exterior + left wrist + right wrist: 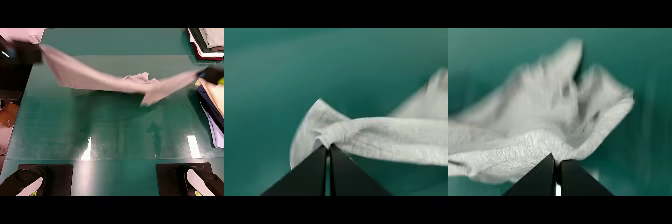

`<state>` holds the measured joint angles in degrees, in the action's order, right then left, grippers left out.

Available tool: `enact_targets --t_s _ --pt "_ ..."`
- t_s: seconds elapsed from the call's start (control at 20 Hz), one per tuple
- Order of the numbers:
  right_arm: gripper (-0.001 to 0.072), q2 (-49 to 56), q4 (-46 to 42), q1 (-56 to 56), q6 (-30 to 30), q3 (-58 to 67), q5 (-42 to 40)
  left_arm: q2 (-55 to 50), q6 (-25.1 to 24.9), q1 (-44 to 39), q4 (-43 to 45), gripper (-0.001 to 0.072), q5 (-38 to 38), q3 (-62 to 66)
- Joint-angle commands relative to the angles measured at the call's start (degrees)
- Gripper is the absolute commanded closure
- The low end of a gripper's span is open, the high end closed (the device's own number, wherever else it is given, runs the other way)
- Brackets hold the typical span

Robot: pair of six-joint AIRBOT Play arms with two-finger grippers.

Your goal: Fold the shirts.

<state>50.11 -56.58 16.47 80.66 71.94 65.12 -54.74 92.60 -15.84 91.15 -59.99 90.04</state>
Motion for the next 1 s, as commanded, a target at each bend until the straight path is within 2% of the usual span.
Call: enact_targets --t_s 0.0,0.2,0.35,0.55,0.75,0.95 --pt "0.0699 -2.7 -0.6 0.0 0.5 18.7 -1.5 0.1 0.5 0.0 0.7 0.0686 -1.7 17.7" --pt "0.0700 -5.0 -1.1 0.0 0.5 32.7 -1.5 1.2 0.4 0.0 -2.9 0.0686 -6.4 33.7" --pt "0.0700 -5.8 -9.1 0.0 3.5 39.8 1.9 6.1 0.4 0.0 -7.7 0.0686 -5.7 34.1" --pt "0.0700 -2.3 -18.6 0.0 5.9 49.5 12.7 7.9 -0.1 0.0 -14.1 0.0686 -8.5 33.8" --pt "0.0701 6.2 -18.4 0.0 6.5 51.9 26.0 7.1 -1.0 0.0 -9.3 0.0686 -13.4 21.4" --pt "0.0702 16.1 -18.5 -0.1 7.6 39.1 35.1 0.4 -2.1 0.0 -4.6 0.0686 -18.0 4.3"
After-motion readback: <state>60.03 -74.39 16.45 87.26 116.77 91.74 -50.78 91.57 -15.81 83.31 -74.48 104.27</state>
